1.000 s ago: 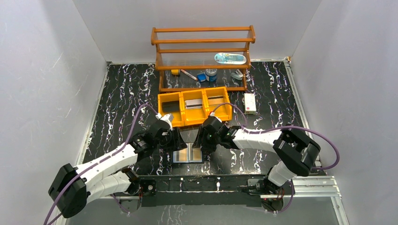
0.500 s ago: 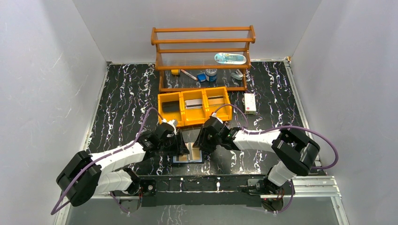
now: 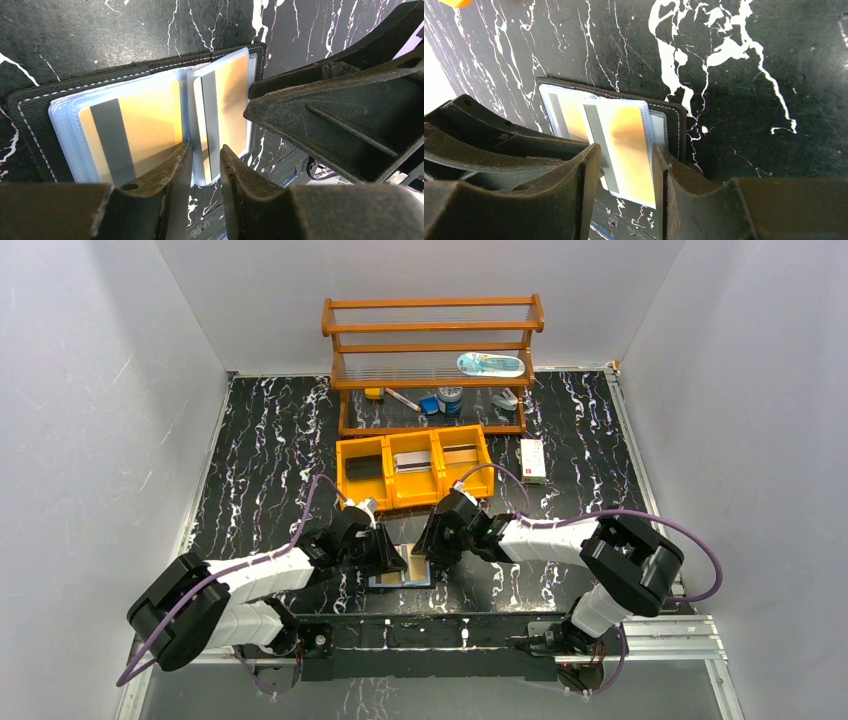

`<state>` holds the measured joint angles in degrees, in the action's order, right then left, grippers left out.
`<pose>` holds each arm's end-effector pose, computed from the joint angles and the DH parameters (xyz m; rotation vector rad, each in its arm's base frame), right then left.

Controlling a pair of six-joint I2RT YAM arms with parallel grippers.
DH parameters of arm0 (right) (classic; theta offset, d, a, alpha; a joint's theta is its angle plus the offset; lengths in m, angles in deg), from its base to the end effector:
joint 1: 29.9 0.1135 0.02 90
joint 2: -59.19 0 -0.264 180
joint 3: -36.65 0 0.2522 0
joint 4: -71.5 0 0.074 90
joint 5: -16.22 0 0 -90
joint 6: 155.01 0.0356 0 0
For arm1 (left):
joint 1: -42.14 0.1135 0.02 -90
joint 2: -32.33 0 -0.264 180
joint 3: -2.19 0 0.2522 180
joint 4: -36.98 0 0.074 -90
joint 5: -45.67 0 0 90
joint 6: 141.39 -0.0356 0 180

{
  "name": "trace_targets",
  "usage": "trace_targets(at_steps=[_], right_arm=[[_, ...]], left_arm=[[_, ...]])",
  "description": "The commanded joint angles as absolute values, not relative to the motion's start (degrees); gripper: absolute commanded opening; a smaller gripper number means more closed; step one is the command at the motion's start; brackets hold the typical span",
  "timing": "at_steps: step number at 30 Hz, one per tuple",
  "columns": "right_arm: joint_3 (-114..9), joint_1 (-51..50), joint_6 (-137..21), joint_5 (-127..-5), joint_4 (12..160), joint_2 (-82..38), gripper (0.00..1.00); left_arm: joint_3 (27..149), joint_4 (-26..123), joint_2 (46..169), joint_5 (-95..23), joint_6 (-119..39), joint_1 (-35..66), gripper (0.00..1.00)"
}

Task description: Take the credit cards out of the card holder

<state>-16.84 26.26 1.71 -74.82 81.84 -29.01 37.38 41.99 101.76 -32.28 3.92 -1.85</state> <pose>0.1656 0.2459 0.1562 0.2487 2.5848 0.9323 0.1531 -0.1581 0.1499 -0.1224 2.5070 -1.0774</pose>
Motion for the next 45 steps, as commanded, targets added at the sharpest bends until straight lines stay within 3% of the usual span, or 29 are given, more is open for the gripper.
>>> trace_targets(at_steps=[1,13,25,27,30,33,40,45], right_arm=[[-15.5,26.4,1.7,-76.0,84.4,-28.5,0.51],[-15.5,26.4,2.0,-76.0,84.4,-28.5,0.52],[-16.0,26.4,1.0,-76.9,85.0,-26.8,0.52],[-16.2,26.4,0.8,-76.8,84.8,-26.5,0.53],[-16.1,26.4,0.7,-76.5,84.5,-26.8,0.53],[-16.1,26.4,0.8,-75.9,84.0,-27.3,0.53],[-15.8,26.4,1.2,-75.3,83.2,-28.0,0.54],[-15.7,26.4,1.3,-74.9,82.8,-28.3,0.54]], left_arm=[[36.3,39.0,101.4,-32.0,5.8,-2.0,0.24],[35.5,37.7,100.9,-31.5,6.6,-2.0,0.05],[36.1,43.3,96.9,-34.0,4.5,-2.0,0.02],[36.0,42.6,97.1,-33.6,4.8,-2.0,0.03],[36.0,41.8,97.8,-33.3,5.4,-2.0,0.18],[35.6,40.5,98.3,-33.2,6.1,-2.0,0.25],[33.6,34.0,101.1,-30.9,8.2,-2.0,0.27],[33.0,30.6,103.5,-29.4,9.3,-1.9,0.23]])
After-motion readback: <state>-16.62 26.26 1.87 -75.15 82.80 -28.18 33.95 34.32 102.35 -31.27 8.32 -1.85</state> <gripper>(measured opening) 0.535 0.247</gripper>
